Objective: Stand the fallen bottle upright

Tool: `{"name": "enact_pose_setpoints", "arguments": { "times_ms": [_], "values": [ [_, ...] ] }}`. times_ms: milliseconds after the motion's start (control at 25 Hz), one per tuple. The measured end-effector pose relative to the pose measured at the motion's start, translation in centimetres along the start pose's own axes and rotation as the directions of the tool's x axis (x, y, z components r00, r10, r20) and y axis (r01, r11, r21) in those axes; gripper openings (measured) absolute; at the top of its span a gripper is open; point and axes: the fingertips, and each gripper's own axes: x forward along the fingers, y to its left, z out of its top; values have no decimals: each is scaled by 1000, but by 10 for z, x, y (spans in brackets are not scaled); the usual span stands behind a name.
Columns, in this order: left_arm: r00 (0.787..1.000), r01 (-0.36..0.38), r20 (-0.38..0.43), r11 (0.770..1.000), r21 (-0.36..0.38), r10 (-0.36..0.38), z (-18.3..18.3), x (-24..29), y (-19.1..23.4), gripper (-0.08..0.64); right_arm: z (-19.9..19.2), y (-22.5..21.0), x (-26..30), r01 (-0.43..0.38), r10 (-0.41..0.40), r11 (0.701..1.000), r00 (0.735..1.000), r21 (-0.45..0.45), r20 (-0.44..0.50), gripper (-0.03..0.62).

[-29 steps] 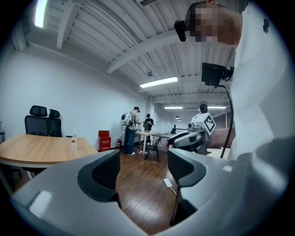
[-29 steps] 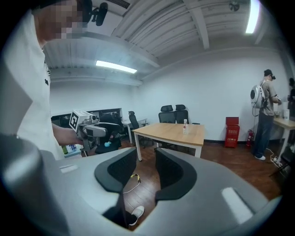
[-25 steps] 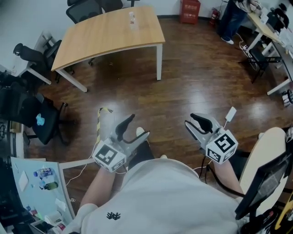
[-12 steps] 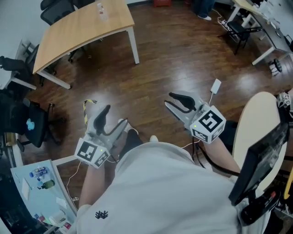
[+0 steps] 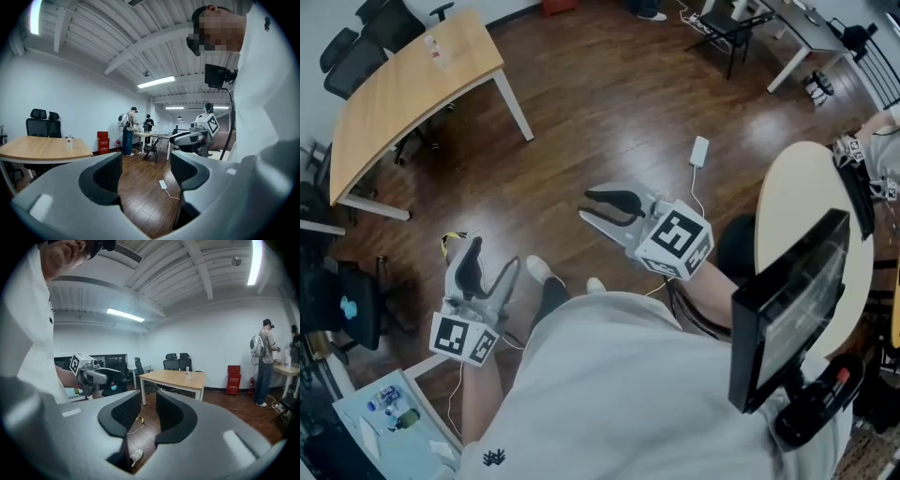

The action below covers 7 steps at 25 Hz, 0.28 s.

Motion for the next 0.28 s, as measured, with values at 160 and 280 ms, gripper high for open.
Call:
{"name": "enact_pose_setpoints", "arguments": {
  "times_ms": [160,280],
  "values": [
    [1000,4,-7,1000,-2,-4,1,3,5,321,1,-6,0,13,-13,1000,1000,8,3,100],
    [1000,6,-10,1000,-3,-6,2,8,8,321,0,-11,0,24,-24,1000,1000,17,2,97]
  ]
}}
